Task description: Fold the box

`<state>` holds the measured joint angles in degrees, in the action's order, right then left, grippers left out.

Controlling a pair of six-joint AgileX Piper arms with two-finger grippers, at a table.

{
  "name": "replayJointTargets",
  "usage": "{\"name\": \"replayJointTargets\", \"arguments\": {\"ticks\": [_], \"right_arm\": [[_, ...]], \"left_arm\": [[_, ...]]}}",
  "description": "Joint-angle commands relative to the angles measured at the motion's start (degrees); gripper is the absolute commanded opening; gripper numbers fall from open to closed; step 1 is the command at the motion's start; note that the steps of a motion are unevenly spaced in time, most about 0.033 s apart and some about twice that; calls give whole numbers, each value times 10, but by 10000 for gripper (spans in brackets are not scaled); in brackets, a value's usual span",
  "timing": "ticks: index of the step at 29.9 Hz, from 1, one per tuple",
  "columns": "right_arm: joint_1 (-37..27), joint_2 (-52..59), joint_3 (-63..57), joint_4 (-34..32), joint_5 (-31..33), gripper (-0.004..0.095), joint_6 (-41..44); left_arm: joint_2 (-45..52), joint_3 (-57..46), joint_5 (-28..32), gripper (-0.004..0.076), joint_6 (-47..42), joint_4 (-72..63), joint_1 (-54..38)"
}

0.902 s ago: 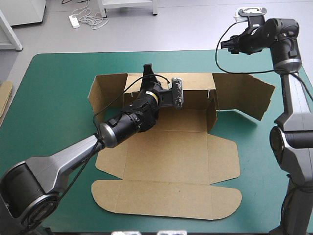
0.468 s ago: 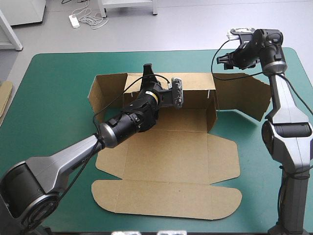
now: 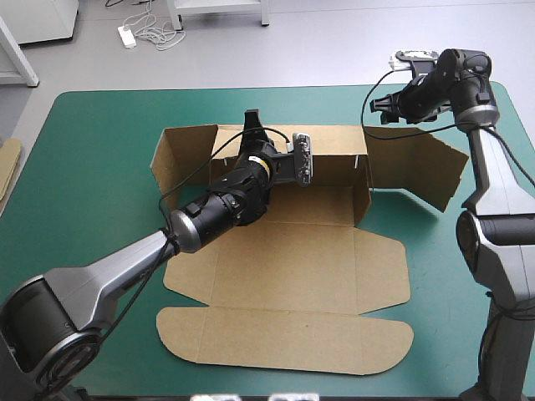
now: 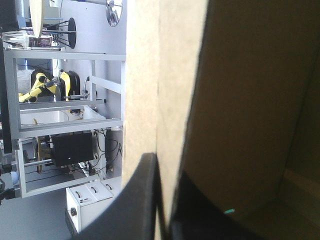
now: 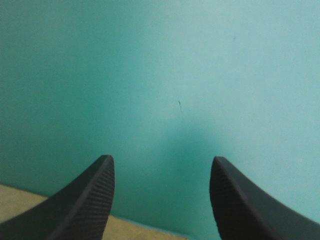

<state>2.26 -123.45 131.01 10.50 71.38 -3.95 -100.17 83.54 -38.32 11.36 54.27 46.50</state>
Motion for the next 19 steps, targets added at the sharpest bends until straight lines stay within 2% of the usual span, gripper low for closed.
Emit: {"name": "replayJointTargets", "arguments": {"ticks": [1, 7, 10, 15, 19], "right_arm": [[-6, 65, -45, 2, 1, 534, -16], [-6, 112, -95, 10, 1, 471, -28], [-6, 136, -118, 36, 1, 450, -37], [-6, 174, -177, 56, 0, 445, -52], [-6, 196, -229, 101, -13, 445, -82]], "left_arm": [[15, 1, -111, -9, -16, -40, -7], [24, 1, -119, -9, -12, -40, -7], [28, 1, -99, -9, -2, -41, -7], [28, 1, -96, -9, 0, -42, -7], [28, 1, -98, -9, 4, -42, -7]]}}
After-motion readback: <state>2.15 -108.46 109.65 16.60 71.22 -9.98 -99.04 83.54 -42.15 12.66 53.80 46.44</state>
